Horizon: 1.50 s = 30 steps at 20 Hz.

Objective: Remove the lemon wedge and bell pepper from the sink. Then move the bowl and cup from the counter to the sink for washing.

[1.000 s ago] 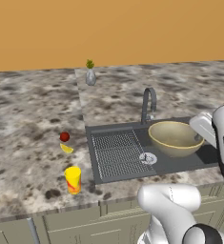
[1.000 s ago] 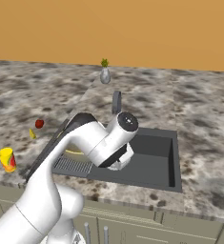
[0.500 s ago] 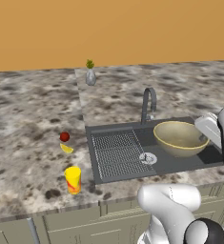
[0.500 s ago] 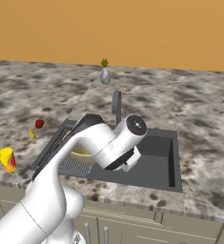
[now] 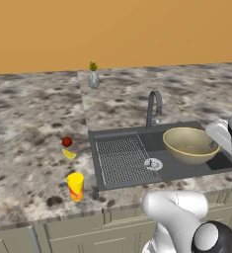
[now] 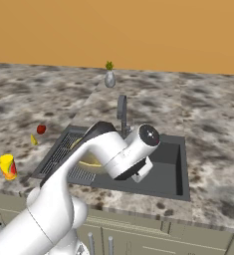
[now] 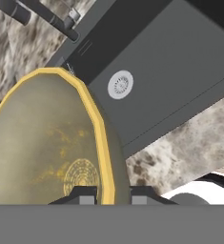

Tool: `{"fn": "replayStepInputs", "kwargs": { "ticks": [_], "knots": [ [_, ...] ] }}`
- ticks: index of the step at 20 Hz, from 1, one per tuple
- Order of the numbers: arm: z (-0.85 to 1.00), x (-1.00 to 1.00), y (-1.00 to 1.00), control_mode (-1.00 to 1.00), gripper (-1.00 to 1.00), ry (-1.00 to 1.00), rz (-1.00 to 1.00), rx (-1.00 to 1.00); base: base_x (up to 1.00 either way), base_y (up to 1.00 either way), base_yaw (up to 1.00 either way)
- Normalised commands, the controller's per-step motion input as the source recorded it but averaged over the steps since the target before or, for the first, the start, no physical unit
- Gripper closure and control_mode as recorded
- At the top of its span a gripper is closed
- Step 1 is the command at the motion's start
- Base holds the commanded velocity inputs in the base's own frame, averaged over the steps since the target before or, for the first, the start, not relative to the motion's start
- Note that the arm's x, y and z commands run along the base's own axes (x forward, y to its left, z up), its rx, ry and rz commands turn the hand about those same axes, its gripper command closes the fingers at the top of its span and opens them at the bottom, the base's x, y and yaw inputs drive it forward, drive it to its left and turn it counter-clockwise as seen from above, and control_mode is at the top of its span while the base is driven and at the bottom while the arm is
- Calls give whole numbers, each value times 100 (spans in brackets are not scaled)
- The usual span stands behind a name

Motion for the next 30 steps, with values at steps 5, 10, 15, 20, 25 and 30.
{"fn": "replayStepInputs", "kwargs": {
  "ticks": [5, 10, 15, 20, 25, 30],
  "knots": [
    [-5, 12, -16, -100, 100, 0, 0, 0, 0, 0, 0],
    [-5, 15, -16, -100, 100, 0, 0, 0, 0, 0, 0],
    [-6, 17, -14, -100, 100, 0, 0, 0, 0, 0, 0],
    [-8, 19, -13, -100, 100, 0, 0, 0, 0, 0, 0],
    [-9, 24, -5, -100, 100, 0, 0, 0, 0, 0, 0],
    [-10, 24, -5, -100, 100, 0, 0, 0, 0, 0, 0]
  ]
}}
